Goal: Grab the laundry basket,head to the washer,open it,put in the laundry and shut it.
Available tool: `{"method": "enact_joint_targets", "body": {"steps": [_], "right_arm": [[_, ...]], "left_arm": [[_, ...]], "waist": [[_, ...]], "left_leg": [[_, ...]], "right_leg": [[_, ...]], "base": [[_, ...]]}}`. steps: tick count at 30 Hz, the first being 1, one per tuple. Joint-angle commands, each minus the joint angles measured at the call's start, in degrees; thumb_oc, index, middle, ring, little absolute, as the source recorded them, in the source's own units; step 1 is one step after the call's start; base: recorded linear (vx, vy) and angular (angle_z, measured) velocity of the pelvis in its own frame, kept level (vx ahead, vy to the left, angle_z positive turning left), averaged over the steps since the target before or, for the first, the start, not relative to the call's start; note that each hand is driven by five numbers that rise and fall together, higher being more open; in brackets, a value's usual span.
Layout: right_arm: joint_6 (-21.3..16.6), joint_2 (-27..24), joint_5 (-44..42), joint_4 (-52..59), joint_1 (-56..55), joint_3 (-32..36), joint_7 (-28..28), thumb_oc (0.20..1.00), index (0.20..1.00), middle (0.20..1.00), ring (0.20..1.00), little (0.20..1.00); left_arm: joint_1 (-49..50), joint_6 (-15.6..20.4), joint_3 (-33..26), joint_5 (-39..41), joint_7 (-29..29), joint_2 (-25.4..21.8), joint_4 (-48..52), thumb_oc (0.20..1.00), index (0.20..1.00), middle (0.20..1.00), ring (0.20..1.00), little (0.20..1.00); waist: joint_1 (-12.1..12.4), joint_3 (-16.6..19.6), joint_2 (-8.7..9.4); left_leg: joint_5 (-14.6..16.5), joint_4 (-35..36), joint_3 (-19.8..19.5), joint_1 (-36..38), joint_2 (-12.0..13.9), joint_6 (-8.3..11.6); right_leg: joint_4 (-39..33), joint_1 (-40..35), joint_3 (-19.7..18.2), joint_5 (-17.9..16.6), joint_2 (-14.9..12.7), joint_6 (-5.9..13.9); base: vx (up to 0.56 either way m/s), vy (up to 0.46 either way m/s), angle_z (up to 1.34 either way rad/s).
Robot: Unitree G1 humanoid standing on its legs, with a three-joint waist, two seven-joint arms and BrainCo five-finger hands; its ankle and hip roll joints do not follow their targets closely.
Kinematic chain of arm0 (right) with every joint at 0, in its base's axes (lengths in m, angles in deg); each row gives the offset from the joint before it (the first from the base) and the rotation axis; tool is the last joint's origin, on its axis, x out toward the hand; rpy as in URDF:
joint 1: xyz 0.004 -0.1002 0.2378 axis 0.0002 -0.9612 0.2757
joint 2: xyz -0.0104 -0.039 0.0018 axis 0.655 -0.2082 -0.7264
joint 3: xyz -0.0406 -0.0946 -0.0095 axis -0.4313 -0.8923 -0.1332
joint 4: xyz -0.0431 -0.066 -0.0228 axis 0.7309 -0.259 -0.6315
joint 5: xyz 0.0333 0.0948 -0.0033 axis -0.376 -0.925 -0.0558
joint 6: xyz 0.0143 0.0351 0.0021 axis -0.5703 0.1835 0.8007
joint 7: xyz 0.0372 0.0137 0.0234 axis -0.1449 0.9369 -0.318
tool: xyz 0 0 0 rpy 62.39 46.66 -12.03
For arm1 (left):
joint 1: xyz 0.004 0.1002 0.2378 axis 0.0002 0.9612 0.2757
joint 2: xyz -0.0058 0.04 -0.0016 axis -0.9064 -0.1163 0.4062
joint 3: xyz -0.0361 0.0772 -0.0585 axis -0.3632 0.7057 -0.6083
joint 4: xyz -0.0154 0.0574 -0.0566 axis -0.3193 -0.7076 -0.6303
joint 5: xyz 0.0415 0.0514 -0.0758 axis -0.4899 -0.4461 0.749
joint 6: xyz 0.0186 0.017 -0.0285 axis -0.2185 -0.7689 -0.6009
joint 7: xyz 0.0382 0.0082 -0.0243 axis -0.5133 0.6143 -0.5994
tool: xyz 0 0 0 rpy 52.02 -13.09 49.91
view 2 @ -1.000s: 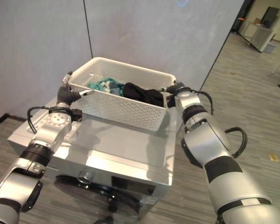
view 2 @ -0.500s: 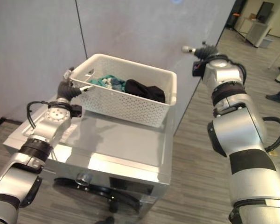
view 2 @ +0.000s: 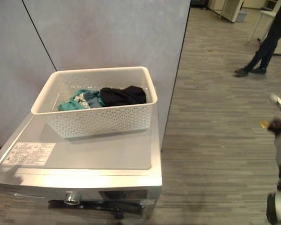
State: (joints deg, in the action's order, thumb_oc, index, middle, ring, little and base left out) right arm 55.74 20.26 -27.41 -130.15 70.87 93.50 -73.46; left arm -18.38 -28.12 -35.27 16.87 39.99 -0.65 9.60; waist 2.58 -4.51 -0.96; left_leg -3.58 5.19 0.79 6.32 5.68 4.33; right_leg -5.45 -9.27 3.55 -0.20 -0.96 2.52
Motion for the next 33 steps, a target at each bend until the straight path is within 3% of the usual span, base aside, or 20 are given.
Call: {"method": "enact_joint_targets", "body": {"steps": [1, 4, 9, 10, 11, 13, 17, 19, 23, 24, 25, 26, 28, 29, 31, 33], "right_arm": [[-4.25, 1.42, -0.06, 4.07, -0.74, 3.11, -0.84, 1.000, 1.000, 1.000, 1.000, 1.000], [-4.69, 5.86, 2.25, 6.64, -11.07, 9.61, -0.56, 1.000, 1.000, 1.000, 1.000, 1.000], [-3.73, 11.77, 6.30, 6.80, -18.84, 11.16, -0.50, 1.000, 1.000, 1.000, 1.000, 1.000], [-3.22, 14.67, 8.18, 7.09, -20.77, 9.94, -0.72, 1.000, 1.000, 1.000, 1.000, 1.000], [-3.17, 14.72, 8.26, 7.25, -20.95, 10.10, -0.66, 1.000, 1.000, 1.000, 1.000, 1.000], [-3.10, 19.10, 10.39, 5.17, -22.51, 6.52, -1.13, 1.000, 1.000, 1.000, 1.000, 1.000], [-2.41, 22.53, 14.71, 0.08, -23.42, 1.23, -1.32, 1.000, 1.000, 1.000, 1.000, 1.000], [-2.45, 26.69, 15.15, -6.34, -22.68, -3.86, -1.53, 1.000, 1.000, 1.000, 1.000, 1.000], [-3.01, 29.80, 12.80, -10.20, -20.48, -7.43, -1.77, 1.000, 1.000, 1.000, 1.000, 1.000], [-3.76, 31.34, 11.81, -10.79, -19.85, -9.45, -1.45, 1.000, 1.000, 1.000, 1.000, 1.000], [-3.76, 31.33, 11.81, -10.79, -19.85, -9.45, -1.45, 1.000, 1.000, 1.000, 1.000, 1.000], [-3.82, 33.02, 12.63, -11.05, -20.48, -11.67, -1.35, 1.000, 1.000, 1.000, 1.000, 1.000], [-3.76, 33.78, 13.59, -11.09, -20.85, -12.84, -1.43, 1.000, 1.000, 1.000, 1.000, 1.000], [-3.29, 34.83, 14.77, -10.51, -21.79, -14.40, -1.60, 1.000, 1.000, 1.000, 1.000, 1.000], [-3.32, 35.28, 14.73, -10.27, -22.23, -14.66, -1.38, 1.000, 1.000, 1.000, 1.000, 1.000], [-3.36, 35.77, 14.72, -10.37, -22.58, -14.86, -1.43, 1.000, 1.000, 1.000, 1.000, 1.000]], "left_arm": [[-2.02, 0.92, -1.10, -0.82, -0.68, -2.35, -2.05, 1.000, 1.000, 1.000, 1.000, 1.000], [3.22, -0.29, -4.68, -5.97, -1.76, 0.87, -3.50, 1.000, 1.000, 1.000, 1.000, 1.000], [5.59, -1.44, -1.60, -7.04, 0.16, 7.20, -9.31, 1.000, 1.000, 1.000, 1.000, 1.000], [4.96, -1.65, 1.01, -6.77, 1.08, 10.62, -13.98, 1.000, 1.000, 1.000, 1.000, 1.000], [4.71, -1.36, 1.30, -6.67, 1.09, 10.50, -14.41, 1.000, 1.000, 1.000, 1.000, 1.000], [2.08, -0.68, 5.20, -5.33, 1.32, 14.96, -24.41, 1.000, 1.000, 1.000, 1.000, 1.000], [0.43, 0.11, 8.10, -3.43, 1.60, 20.03, -29.20, 1.000, 1.000, 1.000, 1.000, 1.000], [-2.94, -0.04, 14.74, -2.81, 3.05, 25.43, -35.08, 1.000, 1.000, 1.000, 1.000, 1.000], [-7.38, 0.68, 21.04, -2.18, 4.02, 29.20, -36.25, 1.000, 1.000, 1.000, 1.000, 1.000], [-9.06, 1.24, 24.57, -2.42, 4.15, 31.05, -35.63, 1.000, 1.000, 1.000, 1.000, 1.000], [-9.06, 1.24, 24.57, -2.42, 4.15, 31.05, -35.63, 1.000, 1.000, 1.000, 1.000, 1.000], [-9.08, 1.07, 27.58, -4.17, 4.87, 32.93, -34.28, 1.000, 1.000, 1.000, 1.000, 1.000], [-8.81, 1.11, 29.19, -4.91, 5.34, 33.69, -33.46, 1.000, 1.000, 1.000, 1.000, 1.000], [-8.69, 1.03, 30.78, -5.26, 5.38, 34.53, -33.03, 1.000, 1.000, 1.000, 1.000, 1.000], [-8.79, 1.00, 31.13, -4.86, 5.31, 35.01, -32.90, 1.000, 1.000, 1.000, 1.000, 1.000], [-8.98, 0.84, 33.06, -5.69, 4.89, 35.94, -32.27, 1.000, 1.000, 1.000, 1.000, 1.000]], "waist": [[1.60, 1.64, 1.70], [1.08, 0.94, 1.81], [0.57, -0.14, 1.91], [0.07, -0.46, 2.02], [0.10, -0.38, 1.97], [-0.36, -1.08, 2.20], [-0.24, -2.14, 2.54], [-0.16, -3.90, 2.39], [-0.85, -6.12, 2.51], [-2.48, -6.91, 3.28], [-2.48, -6.89, 3.27], [-3.64, -6.77, 3.47], [-3.94, -6.63, 3.13], [-4.95, -5.86, 2.77], [-5.41, -5.51, 2.33], [-7.32, -3.80, 0.80]], "left_leg": [[6.63, -4.20, 1.09, 2.07, 4.56, 1.36], [6.58, -4.07, 1.14, 1.63, 4.92, 1.46], [6.68, -4.72, 0.53, 0.31, 5.47, 1.81], [6.37, -4.79, 0.54, -0.06, 5.66, 1.93], [6.36, -4.79, 0.44, -0.15, 5.70, 1.96], [5.16, -4.95, -0.02, -1.29, 6.38, 2.49], [3.26, -5.87, -1.06, -3.80, 7.59, 3.36], [-1.23, -5.97, -2.86, -8.11, 8.48, 4.06], [-4.30, -8.48, -2.78, -15.69, 7.81, 4.05], [0.30, -17.09, 3.12, -16.11, 8.36, 2.98], [0.33, -17.14, 3.11, -16.15, 8.38, 2.98], [4.44, -26.01, 6.99, -13.98, 9.16, 2.05], [5.72, -29.53, 7.27, -12.57, 9.46, 1.81], [6.34, -31.28, 7.16, -8.33, 9.37, 1.70], [6.39, -31.21, 6.68, -5.38, 9.10, 2.07], [7.71, -26.22, 4.42, 1.74, 6.85, 3.12]], "right_leg": [[1.86, 1.85, 4.78, 0.63, -8.03, 5.91], [1.57, 2.24, 4.83, 0.67, -7.75, 5.78], [0.79, 2.54, 5.00, 0.67, -7.17, 5.42], [0.59, 2.78, 4.89, 0.73, -6.86, 5.10], [0.59, 2.82, 4.98, 0.74, -6.81, 5.07], [0.45, 3.44, 5.07, 0.98, -5.93, 4.22], [0.45, 3.95, 5.45, 1.89, -4.56, 3.34], [0.45, 5.27, 6.56, 2.83, -3.26, 2.38], [0.45, 7.99, 8.62, 2.47, -3.96, 1.80], [0.45, 10.79, 10.58, 0.91, -5.32, 1.55], [0.45, 10.81, 10.59, 0.90, -5.31, 1.54], [0.45, 12.38, 11.95, 0.21, -6.29, 1.00], [0.45, 12.71, 12.33, 0.03, -6.31, 0.91], [0.45, 13.08, 12.78, -0.14, -6.50, 1.04], [0.45, 13.37, 13.01, -0.48, -6.50, 1.20], [0.45, 15.59, 13.75, -2.33, -6.71, 2.31]], "base": [[0.00, -0.009, -0.04], [0.00, -0.028, -0.07], [-0.04, -0.065, -0.02], [-0.03, -0.050, 0.03], [-0.10, -0.127, 0.05], [-0.12, -0.148, 0.15], [-0.11, -0.145, 0.19], [-0.23, -0.180, 0.35], [-0.37, -0.108, 0.64], [-0.26, -0.053, 0.93], [-0.41, -0.077, 1.16], [-0.21, -0.002, 0.61], [-0.16, 0.040, 0.34], [-0.10, 0.113, 0.46], [-0.10, 0.152, 0.36], [-0.16, 0.254, 0.40]]}}
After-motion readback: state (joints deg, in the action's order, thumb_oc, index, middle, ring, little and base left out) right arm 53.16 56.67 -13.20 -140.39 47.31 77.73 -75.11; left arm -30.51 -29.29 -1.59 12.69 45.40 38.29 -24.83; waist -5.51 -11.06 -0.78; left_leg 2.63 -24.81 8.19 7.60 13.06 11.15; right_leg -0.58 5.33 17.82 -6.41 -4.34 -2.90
